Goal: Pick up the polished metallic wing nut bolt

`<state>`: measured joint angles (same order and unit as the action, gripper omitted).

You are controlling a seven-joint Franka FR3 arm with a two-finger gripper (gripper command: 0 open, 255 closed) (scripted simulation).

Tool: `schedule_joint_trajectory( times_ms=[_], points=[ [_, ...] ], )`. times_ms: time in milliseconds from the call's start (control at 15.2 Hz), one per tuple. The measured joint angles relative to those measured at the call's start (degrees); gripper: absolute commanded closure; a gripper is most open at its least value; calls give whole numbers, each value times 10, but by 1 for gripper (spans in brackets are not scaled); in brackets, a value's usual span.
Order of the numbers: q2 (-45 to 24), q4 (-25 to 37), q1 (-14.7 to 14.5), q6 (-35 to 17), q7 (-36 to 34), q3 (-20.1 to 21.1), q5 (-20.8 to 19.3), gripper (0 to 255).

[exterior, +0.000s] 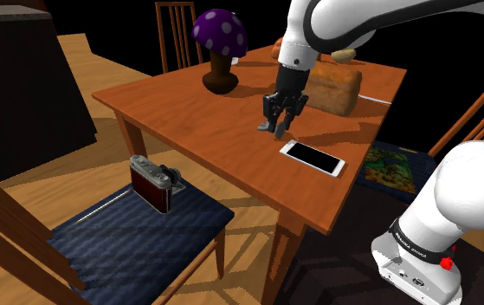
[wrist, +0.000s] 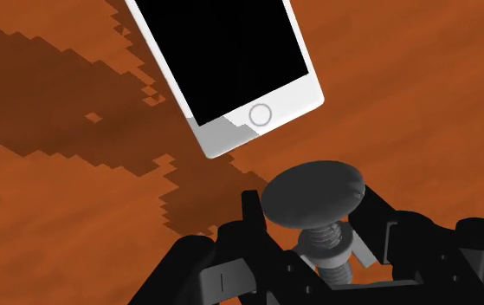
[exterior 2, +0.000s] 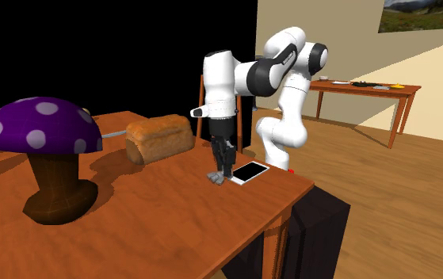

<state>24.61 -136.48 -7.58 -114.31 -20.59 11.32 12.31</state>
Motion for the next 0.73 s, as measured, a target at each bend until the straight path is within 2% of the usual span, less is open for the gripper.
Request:
schedule_joint_trajectory(
  times_ms=[726],
  points=[
    [12,72,3,83,-9,-7,-7,255]
  ],
)
